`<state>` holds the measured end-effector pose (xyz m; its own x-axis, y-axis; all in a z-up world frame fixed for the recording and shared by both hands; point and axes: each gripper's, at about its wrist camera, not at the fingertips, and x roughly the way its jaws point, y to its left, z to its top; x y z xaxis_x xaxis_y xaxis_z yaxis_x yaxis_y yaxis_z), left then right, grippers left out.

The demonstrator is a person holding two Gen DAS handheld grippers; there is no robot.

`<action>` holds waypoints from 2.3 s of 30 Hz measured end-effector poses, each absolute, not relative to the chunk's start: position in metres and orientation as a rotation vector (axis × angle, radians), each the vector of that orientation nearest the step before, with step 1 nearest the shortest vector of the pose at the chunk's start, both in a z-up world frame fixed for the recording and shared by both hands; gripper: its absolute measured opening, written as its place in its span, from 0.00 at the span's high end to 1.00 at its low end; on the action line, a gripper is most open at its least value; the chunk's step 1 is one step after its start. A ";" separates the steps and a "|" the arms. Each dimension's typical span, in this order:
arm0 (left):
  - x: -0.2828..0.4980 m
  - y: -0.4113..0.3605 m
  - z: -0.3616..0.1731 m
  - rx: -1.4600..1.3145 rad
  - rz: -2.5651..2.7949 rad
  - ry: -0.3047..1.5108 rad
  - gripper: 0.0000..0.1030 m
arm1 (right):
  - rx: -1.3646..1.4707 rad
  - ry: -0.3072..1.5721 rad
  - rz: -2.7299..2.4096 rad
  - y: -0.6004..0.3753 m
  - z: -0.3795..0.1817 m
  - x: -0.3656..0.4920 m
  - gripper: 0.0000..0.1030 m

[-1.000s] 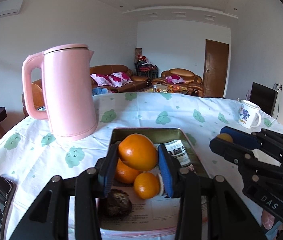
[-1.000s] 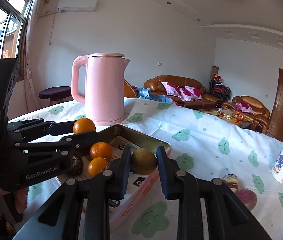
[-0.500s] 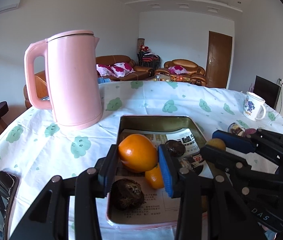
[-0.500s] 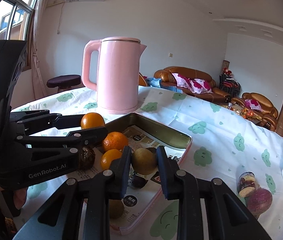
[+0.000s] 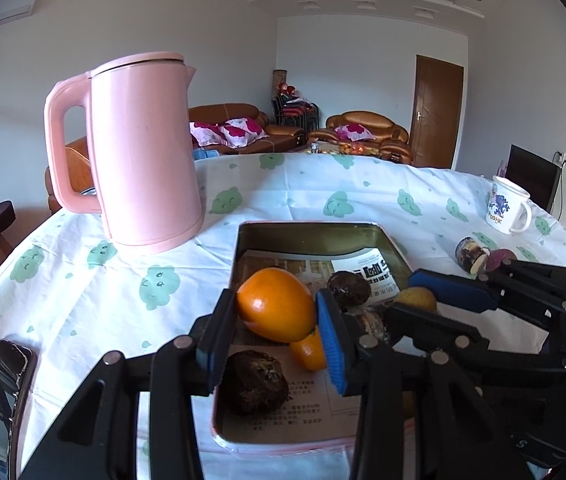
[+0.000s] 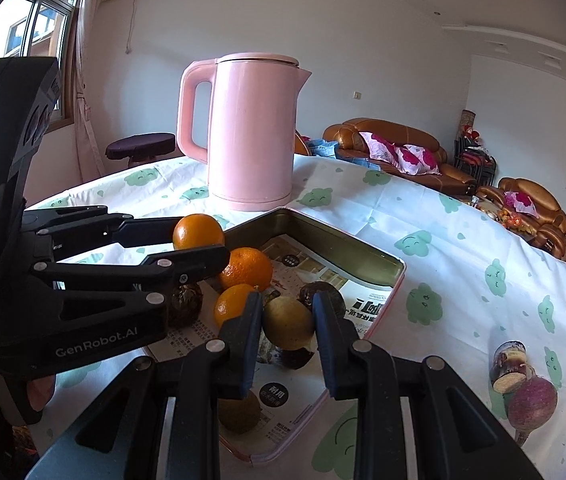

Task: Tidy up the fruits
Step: 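Lower the orange into the tin box and open the left tool while the right releases the yellow fruit, then grasp the small jar with the left tool while the right tool grasps the purple beet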

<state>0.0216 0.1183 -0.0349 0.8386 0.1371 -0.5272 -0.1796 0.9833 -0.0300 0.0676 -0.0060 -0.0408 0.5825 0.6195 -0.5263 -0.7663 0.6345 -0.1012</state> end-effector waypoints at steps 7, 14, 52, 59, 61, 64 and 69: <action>0.016 0.115 -0.031 -0.056 0.187 0.532 0.43 | -0.352 0.498 0.833 -0.002 -0.043 0.068 0.52; 0.009 0.109 -0.017 -0.066 0.191 0.479 0.24 | -0.300 0.473 0.775 -0.023 -0.038 0.072 0.45; 0.131 -0.046 -0.022 -0.009 -0.068 0.631 0.04 | -0.090 0.774 0.262 -0.213 -0.061 0.198 0.47; 0.171 -0.073 -0.038 -0.031 -0.100 0.717 0.13 | 0.000 0.806 0.205 -0.246 -0.064 0.211 0.47; 0.183 -0.078 -0.043 -0.025 -0.098 0.740 0.23 | 0.021 0.811 0.209 -0.250 -0.064 0.212 0.47; 0.195 -0.083 -0.050 -0.024 -0.101 0.771 0.30 | 0.040 0.802 0.214 -0.250 -0.064 0.211 0.47; 0.210 -0.081 -0.062 -0.047 -0.124 0.830 0.43 | 0.046 0.808 0.224 -0.251 -0.065 0.211 0.47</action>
